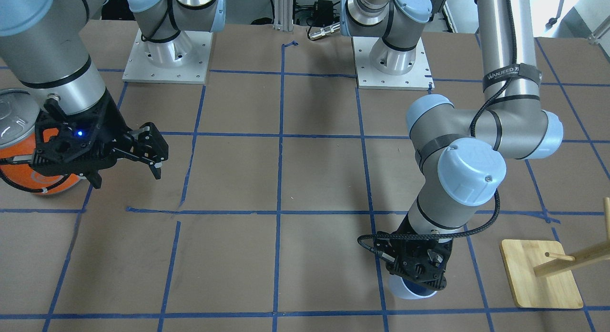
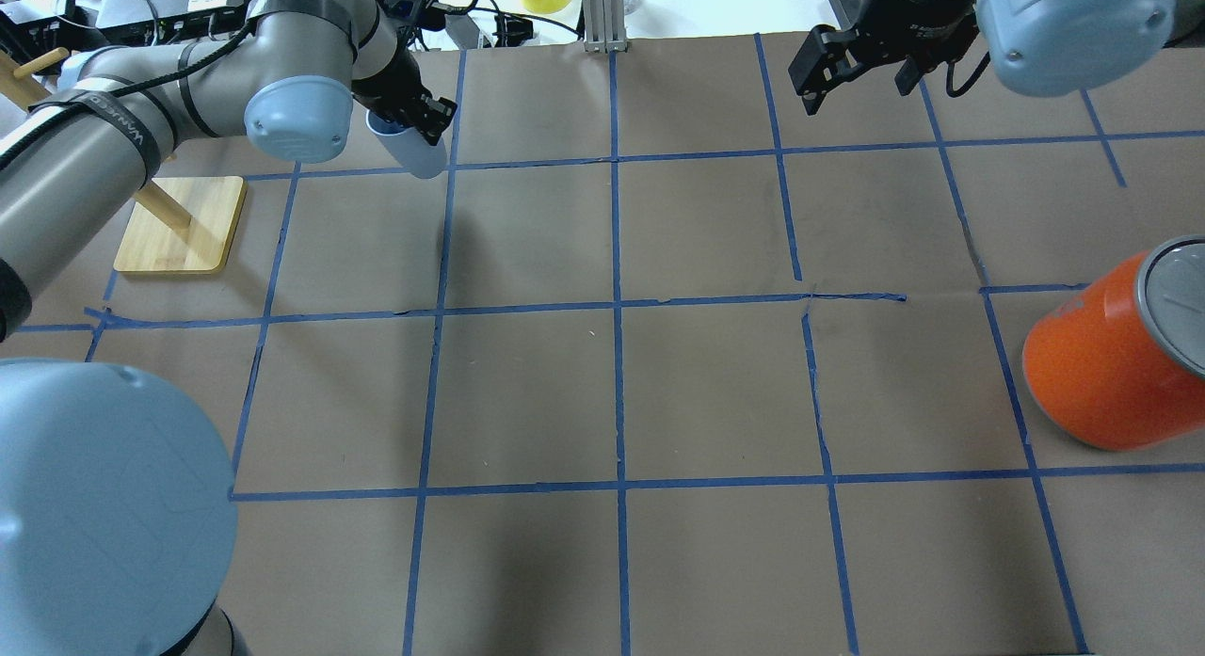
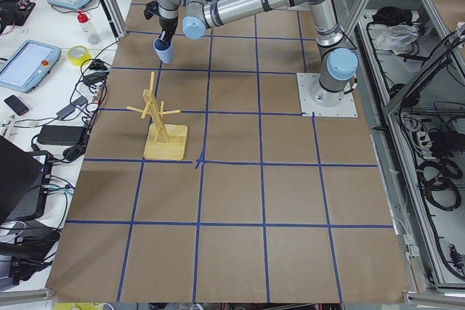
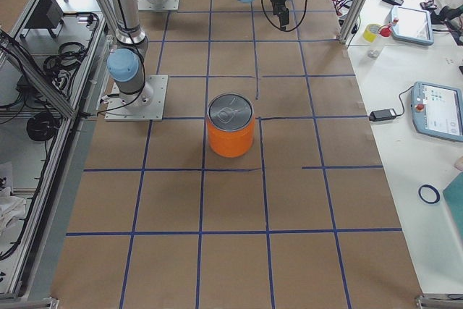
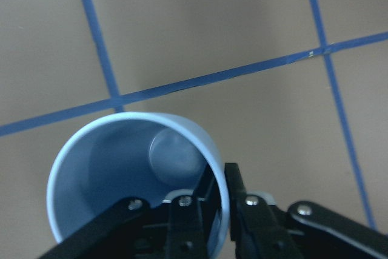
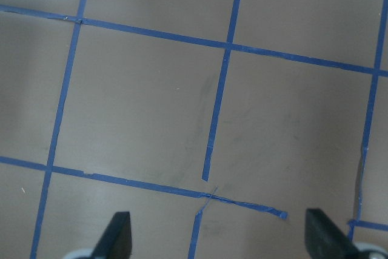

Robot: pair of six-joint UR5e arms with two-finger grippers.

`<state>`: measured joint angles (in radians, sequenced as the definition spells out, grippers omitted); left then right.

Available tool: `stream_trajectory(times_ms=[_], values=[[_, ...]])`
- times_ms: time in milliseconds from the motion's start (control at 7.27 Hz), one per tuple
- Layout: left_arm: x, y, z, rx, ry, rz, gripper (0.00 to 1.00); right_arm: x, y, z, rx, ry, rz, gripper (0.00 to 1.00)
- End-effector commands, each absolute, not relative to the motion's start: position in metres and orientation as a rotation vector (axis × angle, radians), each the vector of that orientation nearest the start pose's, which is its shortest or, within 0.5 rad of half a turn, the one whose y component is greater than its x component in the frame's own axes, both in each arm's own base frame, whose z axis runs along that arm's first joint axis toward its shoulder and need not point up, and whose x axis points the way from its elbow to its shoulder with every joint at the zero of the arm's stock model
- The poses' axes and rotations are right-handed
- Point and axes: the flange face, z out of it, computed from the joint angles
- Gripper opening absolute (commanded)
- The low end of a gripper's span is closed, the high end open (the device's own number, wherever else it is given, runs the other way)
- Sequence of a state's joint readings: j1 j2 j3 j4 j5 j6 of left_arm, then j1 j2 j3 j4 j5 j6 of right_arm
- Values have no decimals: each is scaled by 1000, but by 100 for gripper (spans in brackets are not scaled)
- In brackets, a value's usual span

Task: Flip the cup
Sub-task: 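Turn the cup upright with the left gripper and set it down near the wooden stand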

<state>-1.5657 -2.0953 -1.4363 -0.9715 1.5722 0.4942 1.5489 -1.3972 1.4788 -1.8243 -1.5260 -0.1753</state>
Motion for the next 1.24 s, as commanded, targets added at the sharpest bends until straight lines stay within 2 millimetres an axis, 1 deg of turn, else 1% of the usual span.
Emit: stream_trajectory(times_ms=[0, 138, 275, 412, 550, 688, 825, 962, 1100], values=[[-96, -704, 280, 847, 2866, -239, 0, 118, -570, 494, -140, 3110, -110, 100], [-83, -699, 269, 827, 2883, -207, 0, 113, -565, 498, -138, 3149, -45, 100], [-71, -688, 258, 802, 2897, -179, 0, 113, -554, 504, -138, 3159, -22, 100], [-63, -678, 247, 780, 2905, -170, 0, 112, -547, 506, -136, 3158, 19, 100], [-62, -672, 238, 781, 2896, -194, 0, 113, -536, 512, -134, 3158, 58, 100], [-62, -669, 236, 784, 2896, -192, 0, 110, -527, 521, -74, 3160, 68, 100], [-62, -669, 236, 780, 2899, -193, 0, 113, -519, 515, 87, 3142, 144, 100], [-62, -668, 233, 778, 2900, -183, 35, 112, -515, 511, 203, 3138, 176, 100], [-62, -668, 235, 778, 2895, -185, 99, 112, -504, 521, 212, 3149, 138, 100]])
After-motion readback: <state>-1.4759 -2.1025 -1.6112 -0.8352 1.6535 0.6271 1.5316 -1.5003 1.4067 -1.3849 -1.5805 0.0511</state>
